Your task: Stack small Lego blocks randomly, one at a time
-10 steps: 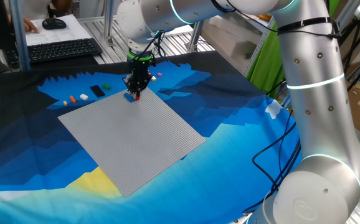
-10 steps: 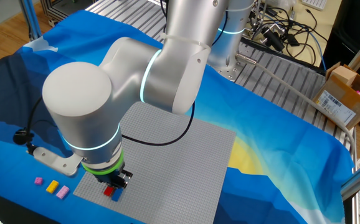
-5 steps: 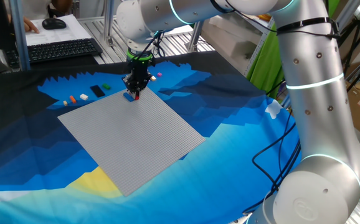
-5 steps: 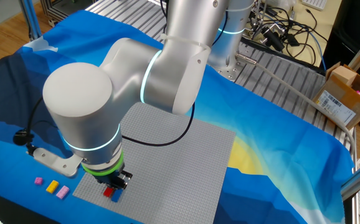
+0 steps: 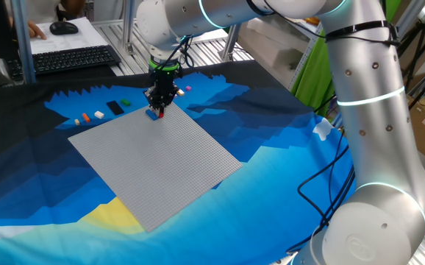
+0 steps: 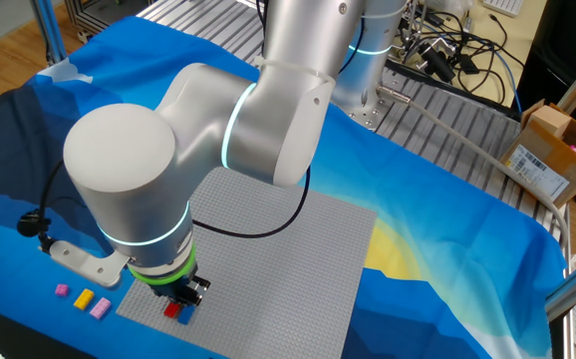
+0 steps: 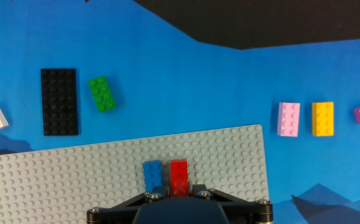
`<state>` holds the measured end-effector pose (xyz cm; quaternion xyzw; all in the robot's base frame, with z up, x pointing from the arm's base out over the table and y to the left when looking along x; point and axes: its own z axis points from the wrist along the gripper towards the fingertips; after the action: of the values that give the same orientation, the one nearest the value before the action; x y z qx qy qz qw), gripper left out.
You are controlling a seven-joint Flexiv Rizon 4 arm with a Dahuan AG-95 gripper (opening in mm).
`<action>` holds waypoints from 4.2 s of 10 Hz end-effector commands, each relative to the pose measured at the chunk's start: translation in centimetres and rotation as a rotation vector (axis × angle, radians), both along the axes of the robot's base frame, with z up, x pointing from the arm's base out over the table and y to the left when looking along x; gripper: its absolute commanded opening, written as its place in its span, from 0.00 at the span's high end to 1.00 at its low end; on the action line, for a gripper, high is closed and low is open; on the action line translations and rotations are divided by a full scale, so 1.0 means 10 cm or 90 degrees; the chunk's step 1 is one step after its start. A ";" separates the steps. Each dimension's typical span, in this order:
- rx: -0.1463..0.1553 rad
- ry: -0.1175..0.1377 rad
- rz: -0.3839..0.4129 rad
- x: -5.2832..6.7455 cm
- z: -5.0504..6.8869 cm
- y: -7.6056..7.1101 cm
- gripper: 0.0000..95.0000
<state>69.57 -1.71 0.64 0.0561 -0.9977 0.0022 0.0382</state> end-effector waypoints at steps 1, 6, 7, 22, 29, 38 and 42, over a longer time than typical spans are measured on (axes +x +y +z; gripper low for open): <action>0.005 0.001 0.004 -0.01 0.00 0.00 1.00; 0.003 0.000 0.002 -0.02 -0.02 0.05 1.00; 0.003 0.000 0.002 -0.01 -0.02 0.05 1.00; 0.000 0.003 0.005 0.01 -0.01 0.02 1.00; 0.000 0.002 0.010 0.03 -0.01 0.01 1.00; -0.002 0.001 0.019 0.03 -0.02 0.01 1.00; -0.002 0.000 0.018 0.03 -0.02 0.01 0.80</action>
<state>69.84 -1.63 0.50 0.0703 -0.9968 0.0047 0.0387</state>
